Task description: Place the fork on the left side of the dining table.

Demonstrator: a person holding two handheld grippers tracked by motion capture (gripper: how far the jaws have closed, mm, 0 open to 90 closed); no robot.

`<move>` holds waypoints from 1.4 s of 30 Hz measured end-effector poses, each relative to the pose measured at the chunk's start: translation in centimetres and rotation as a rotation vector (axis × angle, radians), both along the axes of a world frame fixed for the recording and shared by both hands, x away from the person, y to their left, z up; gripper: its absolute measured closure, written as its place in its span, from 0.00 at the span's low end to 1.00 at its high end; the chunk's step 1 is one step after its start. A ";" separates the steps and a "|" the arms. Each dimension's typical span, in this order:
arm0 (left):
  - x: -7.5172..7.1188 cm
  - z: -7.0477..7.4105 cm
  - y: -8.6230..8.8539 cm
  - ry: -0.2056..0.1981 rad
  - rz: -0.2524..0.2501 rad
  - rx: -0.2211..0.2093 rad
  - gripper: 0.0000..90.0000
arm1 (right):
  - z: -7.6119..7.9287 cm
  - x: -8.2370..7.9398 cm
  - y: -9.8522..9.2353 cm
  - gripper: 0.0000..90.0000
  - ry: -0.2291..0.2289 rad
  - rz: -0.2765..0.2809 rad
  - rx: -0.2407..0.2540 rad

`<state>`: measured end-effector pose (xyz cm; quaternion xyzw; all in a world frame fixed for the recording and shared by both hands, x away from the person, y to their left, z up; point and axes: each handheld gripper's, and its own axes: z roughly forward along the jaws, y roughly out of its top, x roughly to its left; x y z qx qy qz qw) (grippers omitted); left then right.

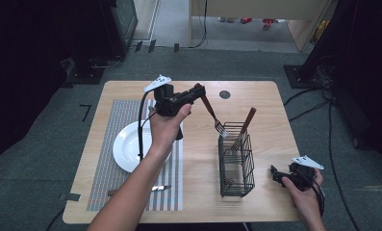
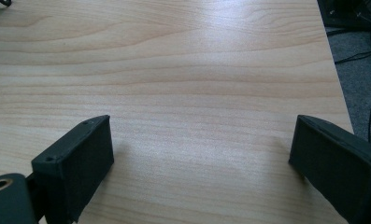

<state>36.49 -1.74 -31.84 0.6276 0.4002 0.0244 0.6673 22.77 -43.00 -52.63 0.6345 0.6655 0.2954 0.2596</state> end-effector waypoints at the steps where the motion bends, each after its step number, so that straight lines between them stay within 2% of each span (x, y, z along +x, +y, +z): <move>1: 0.1 0.1 0.5 -0.002 0.012 0.000 0.91 | 0.0 0.0 0.0 0.06 0.000 0.000 0.000; 4: 0.3 0.0 1.6 -0.017 0.042 -0.013 0.91 | 0.0 0.0 0.0 0.06 0.000 0.000 0.000; 10: 1.1 -0.6 4.3 -0.010 0.108 -0.056 0.91 | 0.0 0.0 0.0 0.06 0.000 0.001 0.000; 14: 1.6 -1.1 5.6 -0.017 0.145 -0.058 0.91 | 0.0 0.0 0.0 0.06 0.000 0.000 0.000; 19: 2.8 -2.5 8.1 0.017 0.217 -0.096 0.91 | 0.0 0.0 0.0 0.06 0.000 0.000 0.000; 22: 3.1 -3.0 8.7 0.026 0.239 -0.110 0.91 | 0.0 0.0 0.0 0.06 0.001 -0.001 0.002; 28: 4.3 -4.6 11.1 0.046 0.332 -0.144 0.91 | 0.0 0.0 0.0 0.06 0.000 0.000 0.000; 31: 5.1 -6.0 12.5 0.064 0.388 -0.193 0.91 | 0.0 0.0 0.0 0.06 0.000 0.000 0.000; 36: 6.0 -8.0 13.9 0.093 0.449 -0.198 0.91 | 0.0 0.0 0.0 0.06 0.000 0.000 0.000; 38: 6.3 -8.9 14.5 0.110 0.467 -0.225 0.91 | 0.0 0.0 0.0 0.06 0.000 0.000 0.000; 40: 6.7 -9.9 15.2 0.148 0.486 -0.269 0.91 | 0.0 0.0 0.0 0.06 0.001 0.000 0.001; 42: 7.0 -10.8 15.7 0.176 0.509 -0.293 0.91 | 0.0 0.0 0.0 0.06 0.000 0.000 0.000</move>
